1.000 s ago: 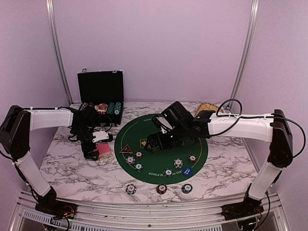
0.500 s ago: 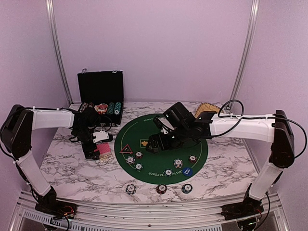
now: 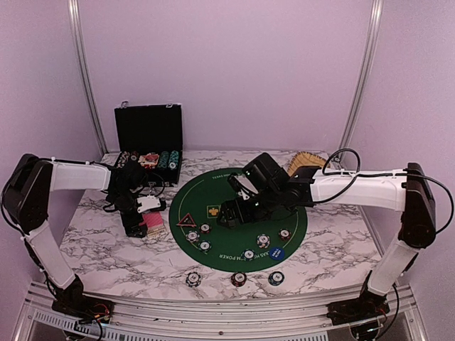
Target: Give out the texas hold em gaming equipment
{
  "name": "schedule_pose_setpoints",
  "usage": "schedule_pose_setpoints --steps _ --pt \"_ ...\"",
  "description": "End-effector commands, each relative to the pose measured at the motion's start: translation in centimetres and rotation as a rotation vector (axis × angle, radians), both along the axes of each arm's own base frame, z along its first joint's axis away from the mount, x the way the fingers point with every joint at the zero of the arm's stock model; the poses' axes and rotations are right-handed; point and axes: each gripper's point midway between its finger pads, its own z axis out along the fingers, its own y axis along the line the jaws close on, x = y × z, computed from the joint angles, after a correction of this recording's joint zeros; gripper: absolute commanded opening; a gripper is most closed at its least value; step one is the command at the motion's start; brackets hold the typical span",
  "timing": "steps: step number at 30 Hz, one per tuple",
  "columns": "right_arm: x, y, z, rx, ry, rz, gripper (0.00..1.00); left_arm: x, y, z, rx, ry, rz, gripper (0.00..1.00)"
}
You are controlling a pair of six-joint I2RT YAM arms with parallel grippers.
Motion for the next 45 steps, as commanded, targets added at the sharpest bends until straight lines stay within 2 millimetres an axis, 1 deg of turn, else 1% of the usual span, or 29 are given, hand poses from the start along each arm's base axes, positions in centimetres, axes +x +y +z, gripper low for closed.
schedule_pose_setpoints --steps 1,14,17,22,29,34,38,41,45 --pt "0.3 0.0 1.6 0.047 -0.019 -0.016 0.99 0.1 0.4 -0.9 0.012 0.01 0.014 0.99" --pt "0.3 0.0 1.6 0.046 -0.015 -0.012 0.99 0.4 0.6 -1.3 0.013 0.007 0.0 0.99" --pt "0.3 -0.1 1.5 0.045 -0.014 -0.012 0.99 0.6 0.5 -1.4 0.011 0.002 -0.009 0.97" --pt "0.4 -0.1 1.2 0.046 -0.006 -0.014 0.99 0.9 0.4 -1.3 0.014 -0.001 -0.016 0.87" --pt "0.3 0.1 1.0 0.05 0.003 -0.007 0.99 0.5 0.6 -1.6 0.018 0.009 -0.028 0.79" --pt "0.4 0.2 0.9 0.052 0.005 -0.003 0.99 0.5 0.6 -1.7 0.018 0.012 -0.028 0.67" --pt "0.3 0.3 1.0 0.057 0.007 -0.003 0.99 0.6 0.5 -1.5 0.013 0.0 -0.029 0.6" --pt "0.3 0.3 0.7 0.055 0.009 -0.001 0.99 0.7 0.4 -1.0 0.005 -0.012 -0.03 0.5" --pt "0.3 0.3 0.6 0.054 0.01 -0.001 0.99 0.7 0.4 -0.7 0.003 -0.023 -0.033 0.45"
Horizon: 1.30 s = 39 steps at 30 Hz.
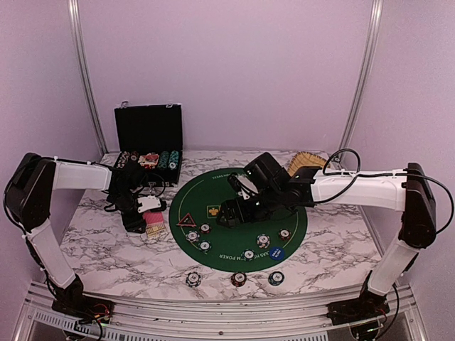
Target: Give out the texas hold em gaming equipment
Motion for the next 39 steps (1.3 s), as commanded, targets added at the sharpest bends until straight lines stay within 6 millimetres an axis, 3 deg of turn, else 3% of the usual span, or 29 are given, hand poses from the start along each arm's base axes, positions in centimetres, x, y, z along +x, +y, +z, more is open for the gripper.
schedule_pose_setpoints --steps 1,16,23,34,39 --pt "0.4 0.2 0.5 0.028 -0.004 -0.011 0.99 0.0 0.3 0.0 0.002 -0.015 -0.001 0.44" --pt "0.5 1.5 0.6 0.101 0.022 -0.001 0.99 0.1 0.4 1.1 -0.009 -0.068 0.001 0.19" --pt "0.6 1.8 0.3 0.11 0.03 0.008 0.99 0.1 0.2 1.8 -0.025 -0.089 -0.003 0.0" --pt "0.8 1.7 0.3 0.132 0.039 0.0 0.99 0.3 -0.7 3.4 -0.08 -0.115 -0.011 0.0" --pt "0.9 2.2 -0.2 0.139 0.056 0.007 0.99 -0.8 -0.9 2.3 -0.099 -0.07 -0.014 0.0"
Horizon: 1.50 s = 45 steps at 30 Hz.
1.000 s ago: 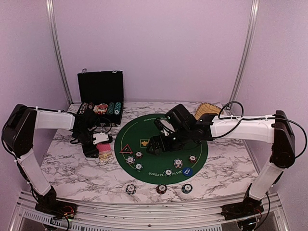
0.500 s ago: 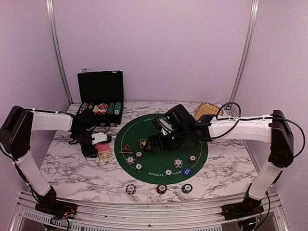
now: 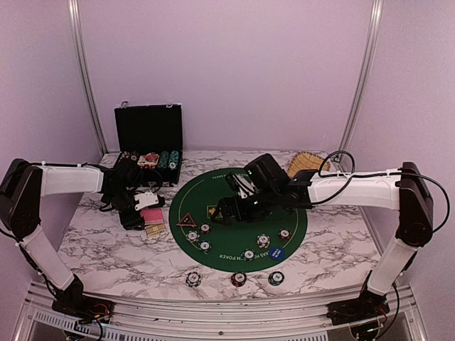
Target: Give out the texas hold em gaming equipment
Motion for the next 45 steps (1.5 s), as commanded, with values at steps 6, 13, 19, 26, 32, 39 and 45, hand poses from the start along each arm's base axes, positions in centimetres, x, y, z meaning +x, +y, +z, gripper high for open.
schedule_pose_setpoints --steps 6,13,19,26,32,39,45 --pt "0.7 1.2 -0.1 0.049 0.017 0.002 0.99 -0.4 -1.4 1.3 -0.1 -0.019 -0.014 0.0" --pt "1.0 2.7 0.3 0.106 0.038 0.016 0.99 -0.6 -2.4 3.0 -0.136 -0.034 -0.031 0.0" --pt "1.3 5.2 1.1 0.243 0.102 0.042 0.99 -1.4 -3.2 4.1 -0.157 -0.047 -0.052 0.0" --pt "1.8 9.0 2.4 0.467 0.214 0.09 0.99 -2.3 -4.6 5.9 -0.189 -0.067 -0.085 0.0" --pt "2.1 10.9 2.5 0.578 0.284 0.12 0.99 -2.7 -5.2 6.8 -0.203 -0.069 -0.098 0.0" --pt "2.3 12.0 2.1 0.653 0.337 0.134 0.94 -3.1 -5.8 7.5 -0.218 -0.07 -0.108 0.0" --pt "2.7 12.9 1.8 0.695 0.371 0.142 0.92 -3.3 -6.5 8.1 -0.228 -0.074 -0.118 0.0"
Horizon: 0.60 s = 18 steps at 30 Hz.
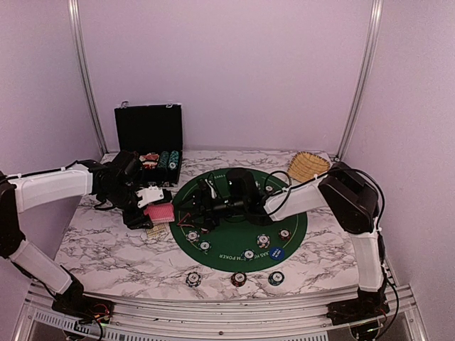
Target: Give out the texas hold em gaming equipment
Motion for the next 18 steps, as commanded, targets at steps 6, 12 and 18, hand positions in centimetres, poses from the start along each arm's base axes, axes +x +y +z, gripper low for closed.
schedule_pose_setpoints --steps 6,12,18 --pt "1.0 1.8 1.7 0.107 0.015 0.022 0.85 0.1 -1.7 3.3 -0.067 -0.046 -0.02 0.0" --pt "1.0 2.4 1.7 0.132 0.032 0.031 0.8 -0.1 -1.8 3.4 -0.063 -0.047 -0.025 0.0" --pt "0.7 3.2 1.8 0.162 0.044 0.058 0.78 -0.1 -1.9 3.4 -0.059 -0.047 -0.028 0.0"
